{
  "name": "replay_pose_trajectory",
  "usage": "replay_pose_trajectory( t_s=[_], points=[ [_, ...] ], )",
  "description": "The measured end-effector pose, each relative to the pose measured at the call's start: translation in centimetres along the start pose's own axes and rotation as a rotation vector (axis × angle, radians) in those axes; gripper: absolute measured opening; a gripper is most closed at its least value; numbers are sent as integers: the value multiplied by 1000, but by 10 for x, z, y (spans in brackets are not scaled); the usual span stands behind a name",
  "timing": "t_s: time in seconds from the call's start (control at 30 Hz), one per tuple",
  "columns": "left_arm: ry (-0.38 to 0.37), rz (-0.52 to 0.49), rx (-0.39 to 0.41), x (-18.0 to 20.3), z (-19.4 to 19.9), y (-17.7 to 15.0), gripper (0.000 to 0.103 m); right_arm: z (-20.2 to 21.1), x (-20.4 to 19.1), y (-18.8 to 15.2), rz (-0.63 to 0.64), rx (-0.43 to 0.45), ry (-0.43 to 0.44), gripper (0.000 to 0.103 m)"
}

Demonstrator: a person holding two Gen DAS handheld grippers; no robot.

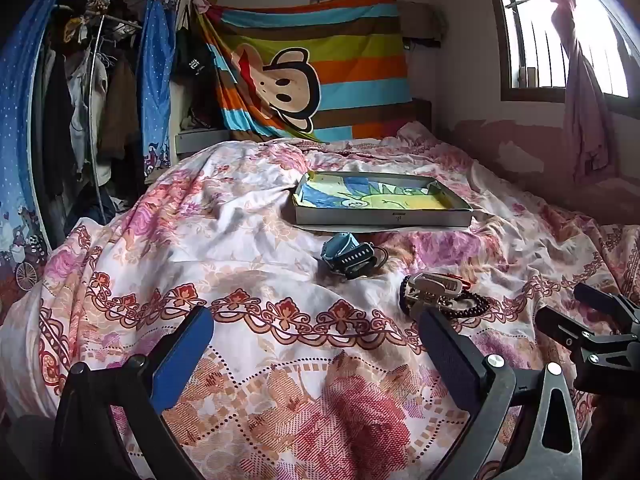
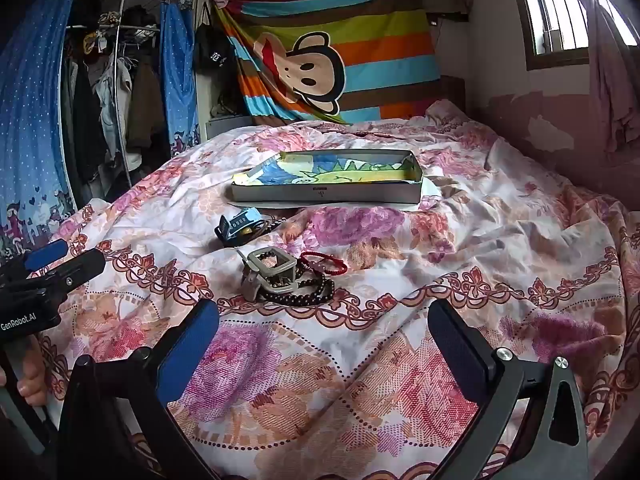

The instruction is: Organize jewelry

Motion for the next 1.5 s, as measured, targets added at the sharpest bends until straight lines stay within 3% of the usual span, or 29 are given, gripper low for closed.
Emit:
replay_pose_trajectory(
  t_s=[1.5],
  points=[
    [-2, -7, -6, 1, 0, 0, 103, -2, 0, -2, -4, -10, 2, 102]
  ],
)
Point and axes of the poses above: each gripper's, at about its wrist camera, not at the fingertips, and z roughly against the way its jaws point, x to its right, y to its top, the point moved 5 cm from there along -z, roughly the way its jaws point, and after that the axes turned 12 degrees about -z, right-handed, at the moved point
